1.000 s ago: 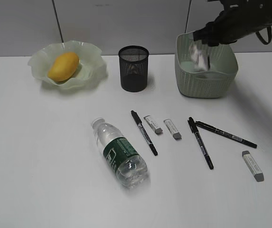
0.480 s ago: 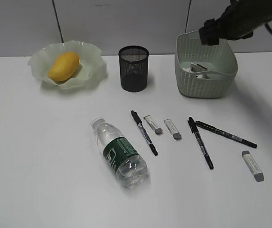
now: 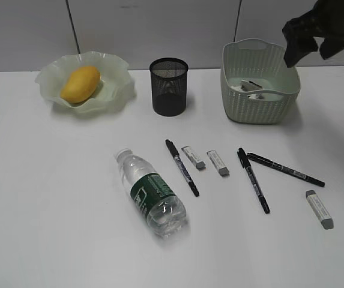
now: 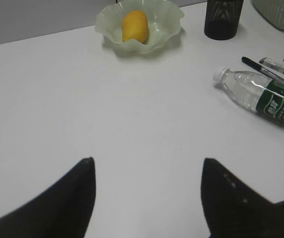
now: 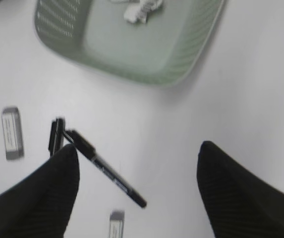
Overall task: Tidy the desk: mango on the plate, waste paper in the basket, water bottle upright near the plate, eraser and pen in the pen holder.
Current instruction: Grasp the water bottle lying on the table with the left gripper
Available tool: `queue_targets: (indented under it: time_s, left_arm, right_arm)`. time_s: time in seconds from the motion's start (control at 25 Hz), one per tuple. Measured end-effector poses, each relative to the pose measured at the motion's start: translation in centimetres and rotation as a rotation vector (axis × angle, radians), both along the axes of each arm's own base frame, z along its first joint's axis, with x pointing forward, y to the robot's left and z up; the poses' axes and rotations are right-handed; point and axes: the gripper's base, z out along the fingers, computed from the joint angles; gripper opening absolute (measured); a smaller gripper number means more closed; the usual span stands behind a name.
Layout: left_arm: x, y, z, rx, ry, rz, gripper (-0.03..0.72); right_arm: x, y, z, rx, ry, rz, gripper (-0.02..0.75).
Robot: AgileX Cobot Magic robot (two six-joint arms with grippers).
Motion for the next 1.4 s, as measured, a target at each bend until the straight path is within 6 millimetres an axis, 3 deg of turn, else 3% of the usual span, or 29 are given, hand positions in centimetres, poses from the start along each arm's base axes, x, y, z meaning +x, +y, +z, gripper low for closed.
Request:
queue_targets:
  time_s: [0.2,0.44,0.6,0.76,1.08,1.4]
  left_arm:
    - [0.0,0.0,0.0,0.000,0.000,0.000,0.508]
    - [0.0,0.0,0.0,0.000,0.000,0.000,0.508]
    - [0.0,0.0,0.0,0.000,0.000,0.000,0.508]
    - [0.0,0.0,0.0,0.000,0.000,0.000,0.508]
    - [0.0,0.0,0.0,0.000,0.001,0.000,0.508]
    - [0.0,0.0,0.0,0.000,0.001,0.000,0.508]
  right_arm:
    - [-1.7,-1.2,-0.1,-0.092,0.169,-0.007,0.582]
    - [-3.6,-4.5,2.0,-0.080,0.173,-0.081,0.582]
    - [-6.3,-6.8,3.4,-0.065,0.146,-0.140,0.582]
    - [-10.1,-7.3,3.6,-0.044,0.122,-0.156,0.582]
    - [-20.0,-6.7,1.6,0.075,0.021,-0.168,0.582]
    - [-28.3,-7.0,-1.1,0.074,-0.080,-0.148,0.581]
